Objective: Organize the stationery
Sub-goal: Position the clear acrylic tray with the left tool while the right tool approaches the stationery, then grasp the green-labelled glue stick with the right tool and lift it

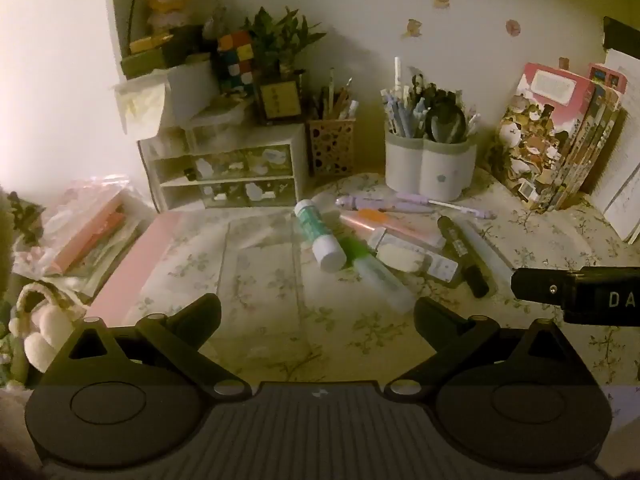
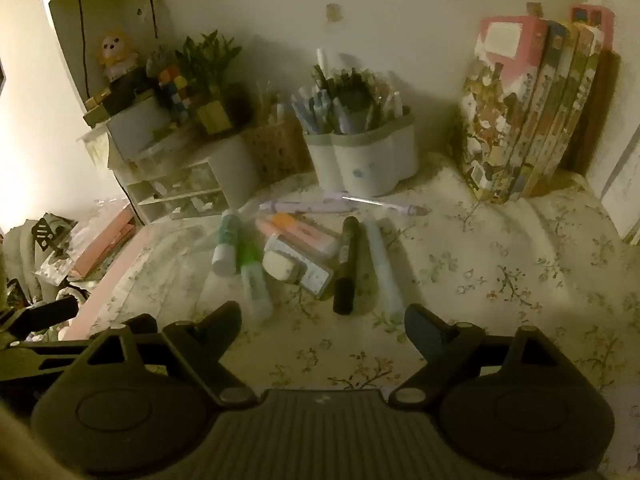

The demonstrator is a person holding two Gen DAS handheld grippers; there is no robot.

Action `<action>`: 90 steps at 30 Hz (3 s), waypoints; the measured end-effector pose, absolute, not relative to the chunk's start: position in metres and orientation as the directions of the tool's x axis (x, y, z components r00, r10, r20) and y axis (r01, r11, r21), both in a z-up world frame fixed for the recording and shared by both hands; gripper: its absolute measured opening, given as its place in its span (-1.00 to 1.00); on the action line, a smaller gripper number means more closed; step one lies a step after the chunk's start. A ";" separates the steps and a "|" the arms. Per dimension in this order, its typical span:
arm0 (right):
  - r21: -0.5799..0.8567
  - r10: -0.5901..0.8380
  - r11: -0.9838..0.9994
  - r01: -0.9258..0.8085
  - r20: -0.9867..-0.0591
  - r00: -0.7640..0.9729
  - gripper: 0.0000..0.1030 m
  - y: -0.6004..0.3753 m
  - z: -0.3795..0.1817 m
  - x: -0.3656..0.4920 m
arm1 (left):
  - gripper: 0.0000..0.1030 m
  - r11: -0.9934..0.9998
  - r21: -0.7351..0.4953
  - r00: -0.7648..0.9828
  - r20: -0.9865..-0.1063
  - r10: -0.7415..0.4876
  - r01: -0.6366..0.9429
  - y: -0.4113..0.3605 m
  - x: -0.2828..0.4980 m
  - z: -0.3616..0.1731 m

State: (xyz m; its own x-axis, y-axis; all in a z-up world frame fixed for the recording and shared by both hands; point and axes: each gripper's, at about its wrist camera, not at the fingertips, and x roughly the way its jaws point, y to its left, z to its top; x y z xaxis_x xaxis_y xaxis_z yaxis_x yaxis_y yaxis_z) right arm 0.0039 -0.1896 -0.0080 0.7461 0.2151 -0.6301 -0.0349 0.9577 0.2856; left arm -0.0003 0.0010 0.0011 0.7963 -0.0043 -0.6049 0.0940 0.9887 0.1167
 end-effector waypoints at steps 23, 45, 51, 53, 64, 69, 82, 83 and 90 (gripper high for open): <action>0.186 0.194 0.978 -0.097 -0.626 0.755 0.58 -0.174 -0.006 0.020 | 0.90 0.998 0.061 0.746 -0.664 0.038 0.004 0.036 0.020 -0.025; 0.164 0.162 0.984 -0.072 -0.636 0.755 0.67 -0.169 -0.008 0.036 | 0.90 0.995 0.099 0.742 -0.665 0.092 -0.035 0.035 0.031 -0.036; 0.150 0.158 0.985 -0.079 -0.637 0.755 0.67 -0.165 -0.006 0.042 | 0.90 0.991 0.120 0.726 -0.677 0.119 -0.051 0.037 0.037 -0.050; 0.156 0.165 0.984 -0.083 -0.641 0.750 0.67 -0.164 -0.006 0.044 | 0.90 0.991 0.123 0.723 -0.679 0.125 -0.055 0.038 0.038 -0.054; 0.221 0.225 0.970 -0.105 -0.640 0.735 0.66 -0.161 -0.005 0.067 | 0.90 0.989 0.115 0.734 -0.663 0.147 -0.094 0.045 0.051 -0.076; 0.217 0.241 0.968 -0.129 -0.646 0.724 0.62 -0.145 -0.009 0.083 | 0.90 0.991 0.093 0.743 -0.655 0.133 -0.096 0.050 0.058 -0.087; 0.243 0.269 0.960 -0.140 -0.662 0.700 0.27 -0.122 -0.017 0.118 | 0.86 0.994 0.091 0.785 -0.610 0.109 -0.068 0.053 0.067 -0.092; 0.241 0.267 0.961 -0.138 -0.666 0.697 0.23 -0.120 -0.019 0.120 | 0.84 0.994 0.092 0.789 -0.604 0.108 -0.066 0.053 0.067 -0.092; 0.257 0.277 0.957 -0.133 -0.684 0.675 -0.01 -0.113 -0.029 0.135 | 0.46 0.995 0.095 0.823 -0.565 0.064 -0.012 0.048 0.065 -0.093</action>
